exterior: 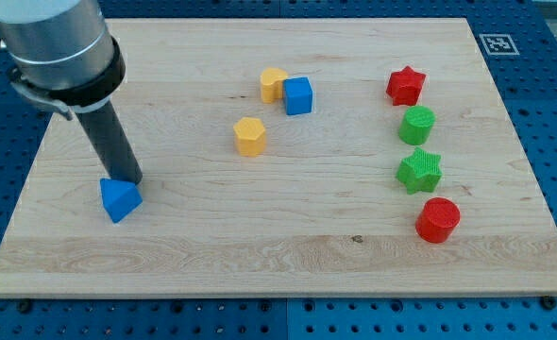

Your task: Move the blue triangle to the bottom left corner of the board

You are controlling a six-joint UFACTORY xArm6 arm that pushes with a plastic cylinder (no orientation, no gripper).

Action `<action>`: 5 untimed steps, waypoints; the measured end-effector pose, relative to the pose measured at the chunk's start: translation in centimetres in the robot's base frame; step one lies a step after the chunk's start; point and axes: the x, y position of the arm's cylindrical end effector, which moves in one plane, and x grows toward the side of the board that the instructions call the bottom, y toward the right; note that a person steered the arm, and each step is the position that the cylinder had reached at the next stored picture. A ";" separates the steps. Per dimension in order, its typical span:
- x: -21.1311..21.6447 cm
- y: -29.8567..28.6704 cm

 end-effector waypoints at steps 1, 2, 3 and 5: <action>1.5 0.0; 2.8 0.0; 2.4 0.0; -1.1 0.7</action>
